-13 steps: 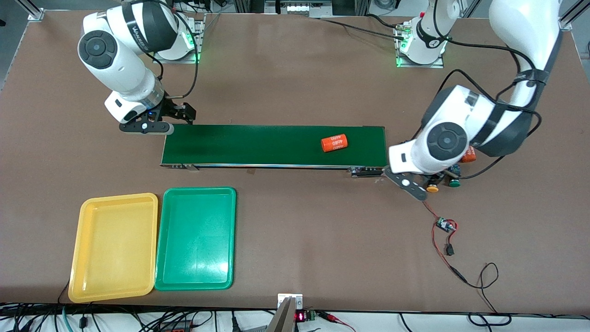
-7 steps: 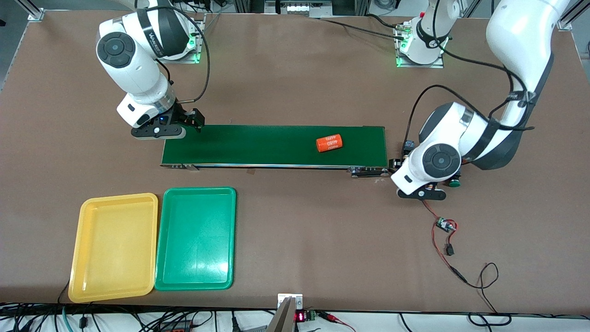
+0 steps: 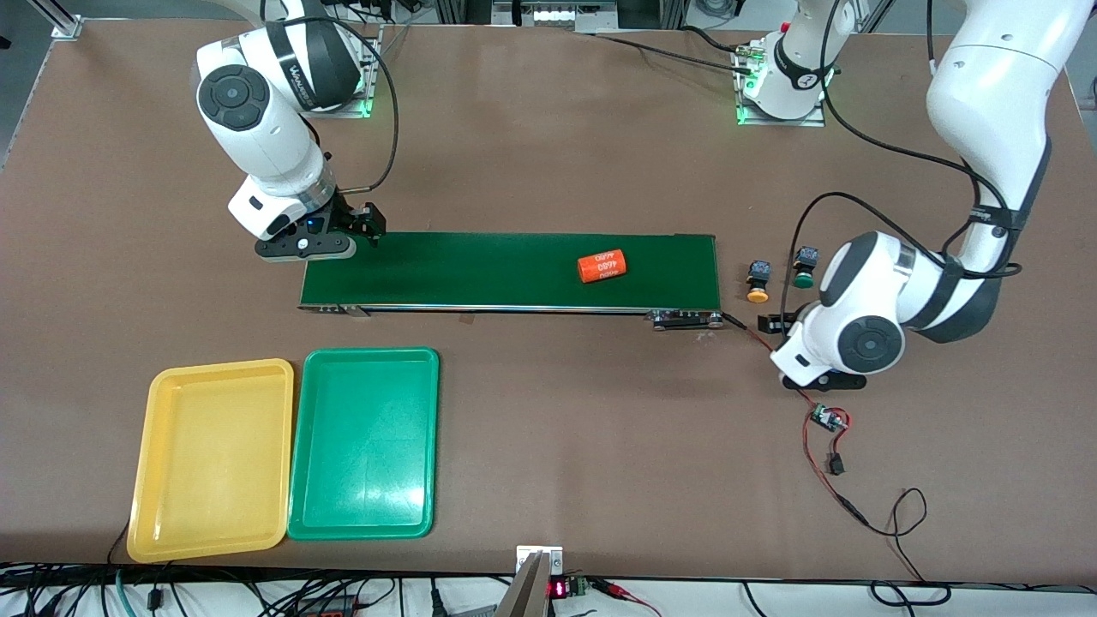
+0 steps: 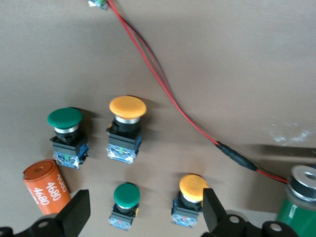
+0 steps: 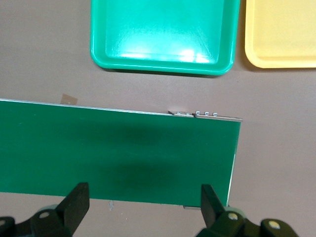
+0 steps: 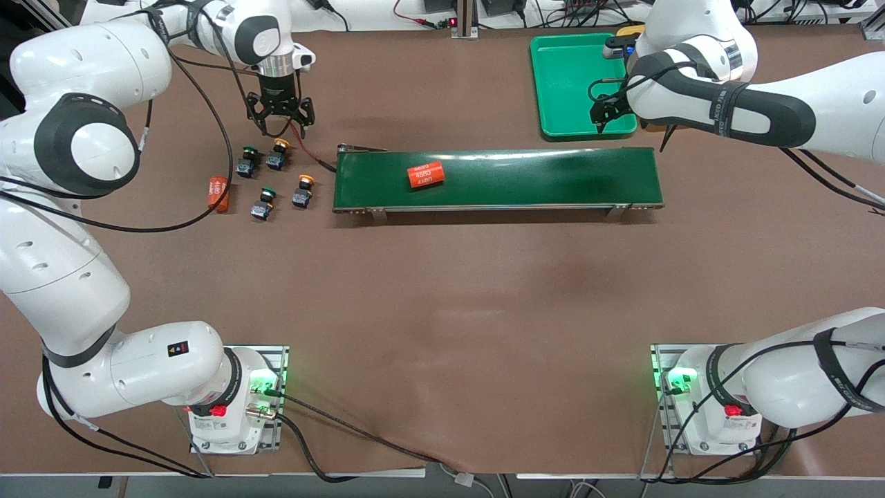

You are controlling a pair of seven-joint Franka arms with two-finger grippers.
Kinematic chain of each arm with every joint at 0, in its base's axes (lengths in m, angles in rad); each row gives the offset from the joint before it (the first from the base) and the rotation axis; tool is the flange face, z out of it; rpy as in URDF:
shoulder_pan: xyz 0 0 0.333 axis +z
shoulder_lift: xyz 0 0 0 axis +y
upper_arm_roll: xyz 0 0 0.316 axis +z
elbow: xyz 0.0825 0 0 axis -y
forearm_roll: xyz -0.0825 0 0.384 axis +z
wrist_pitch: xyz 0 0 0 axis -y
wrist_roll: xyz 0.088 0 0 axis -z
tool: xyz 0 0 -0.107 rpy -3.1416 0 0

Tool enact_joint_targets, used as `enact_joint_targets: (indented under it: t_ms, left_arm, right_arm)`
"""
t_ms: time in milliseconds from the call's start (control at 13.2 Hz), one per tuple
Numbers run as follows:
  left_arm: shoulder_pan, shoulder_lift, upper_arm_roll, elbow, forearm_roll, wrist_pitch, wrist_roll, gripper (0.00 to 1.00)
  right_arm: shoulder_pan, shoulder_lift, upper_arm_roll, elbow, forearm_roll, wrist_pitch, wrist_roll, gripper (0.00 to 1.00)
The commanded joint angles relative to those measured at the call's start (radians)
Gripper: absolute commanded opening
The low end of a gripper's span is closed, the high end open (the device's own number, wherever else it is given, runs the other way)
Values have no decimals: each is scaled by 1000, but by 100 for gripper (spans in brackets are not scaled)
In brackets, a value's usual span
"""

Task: Sort buttons by color to trays
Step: 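Move the left gripper over the yellow-capped button, then grasp the yellow-capped button with the left gripper and lift it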

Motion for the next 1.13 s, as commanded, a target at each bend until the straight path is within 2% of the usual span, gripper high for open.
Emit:
enact_joint_targets:
  t_ms: [0, 227, 454, 680, 907, 1058]
  left_arm:
    - [45, 11, -11, -62, 16, 90, 63, 100]
    - [72, 10, -5, -112, 21, 196, 114, 100]
    - [78, 11, 16, -134, 126, 271, 183, 100]
    - [98, 11, 16, -183, 164, 311, 182, 91]
    - [130, 11, 15, -243, 164, 377, 182, 67]
    - [135, 11, 15, -258, 164, 392, 180, 43]
  right_arm:
    - [2, 8, 1, 17, -17, -10, 14, 100]
    - [2, 8, 0, 17, -17, -17, 13, 100]
    - [5, 8, 1, 17, -17, -17, 8, 100]
    - [-2, 5, 0, 24, -17, -78, 13, 100]
    - [0, 5, 0, 24, -17, -79, 14, 100]
    - [0, 5, 0, 24, -17, -79, 16, 100]
